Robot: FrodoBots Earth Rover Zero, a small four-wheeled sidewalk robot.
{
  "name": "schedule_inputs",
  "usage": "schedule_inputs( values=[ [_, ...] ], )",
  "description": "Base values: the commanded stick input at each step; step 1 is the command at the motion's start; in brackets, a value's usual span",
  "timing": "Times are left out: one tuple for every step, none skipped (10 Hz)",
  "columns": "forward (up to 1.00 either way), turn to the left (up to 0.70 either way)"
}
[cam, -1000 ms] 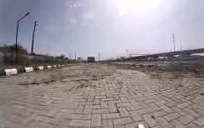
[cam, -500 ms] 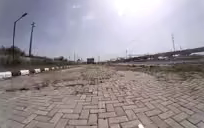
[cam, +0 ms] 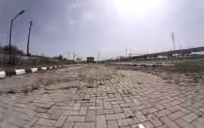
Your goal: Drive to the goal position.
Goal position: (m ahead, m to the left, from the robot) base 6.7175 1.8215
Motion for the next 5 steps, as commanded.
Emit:
schedule_inputs(
  values=[
    [1.00, 0.00],
    [1.00, 0.00],
    [1.00, 0.00],
    [1.00, 0.00],
    [1.00, 0.00]
  ],
)
